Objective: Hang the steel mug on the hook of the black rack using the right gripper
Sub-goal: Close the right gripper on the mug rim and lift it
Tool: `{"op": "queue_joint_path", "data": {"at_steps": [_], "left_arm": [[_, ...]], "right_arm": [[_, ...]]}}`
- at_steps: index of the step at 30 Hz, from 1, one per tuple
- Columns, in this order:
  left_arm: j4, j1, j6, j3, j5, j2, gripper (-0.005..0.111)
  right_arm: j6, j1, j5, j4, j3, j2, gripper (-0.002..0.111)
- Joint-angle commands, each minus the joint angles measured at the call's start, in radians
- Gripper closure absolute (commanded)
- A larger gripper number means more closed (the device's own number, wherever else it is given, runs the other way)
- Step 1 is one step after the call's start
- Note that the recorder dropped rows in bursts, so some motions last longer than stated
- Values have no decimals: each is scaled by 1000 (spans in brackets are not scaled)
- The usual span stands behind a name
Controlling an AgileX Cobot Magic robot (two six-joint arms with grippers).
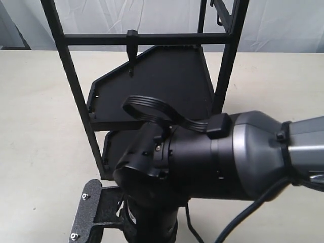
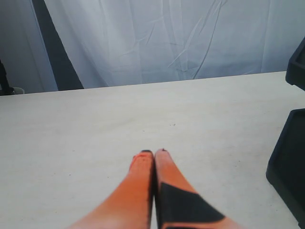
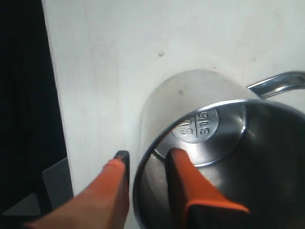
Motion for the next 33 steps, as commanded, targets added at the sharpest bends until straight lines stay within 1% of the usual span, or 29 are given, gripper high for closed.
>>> {"op": "queue_joint_path", "data": {"at_steps": [1, 6, 8, 9, 10, 16, 19, 21, 25, 29, 33], "left_arm": [[3, -7, 0, 0, 0, -3, 105], [3, -7, 0, 0, 0, -3, 105], [3, -7, 0, 0, 0, -3, 105], [3, -7, 0, 0, 0, -3, 105], [3, -7, 0, 0, 0, -3, 105], [3, -7, 0, 0, 0, -3, 105], [3, -7, 0, 0, 0, -3, 105], [3, -7, 0, 0, 0, -3, 105], [3, -7, 0, 0, 0, -3, 105], [3, -7, 0, 0, 0, -3, 105], [3, -7, 0, 0, 0, -3, 105]], "right_arm": [[20, 2, -4, -8, -4, 5, 84], [22, 2, 0, -8, -5, -4, 92], [22, 2, 2, -6, -5, -4, 100], [22, 2, 2, 0, -5, -4, 106], [22, 2, 2, 16, -5, -4, 109], [22, 7, -9, 34, -5, -31, 109], [20, 22, -125, 42, -5, -143, 109], [20, 22, -159, 56, -5, -221, 109], [20, 25, -174, 95, -3, -370, 109], [20, 25, -230, 121, -3, -515, 109], [20, 25, -285, 121, 36, -598, 109]]}}
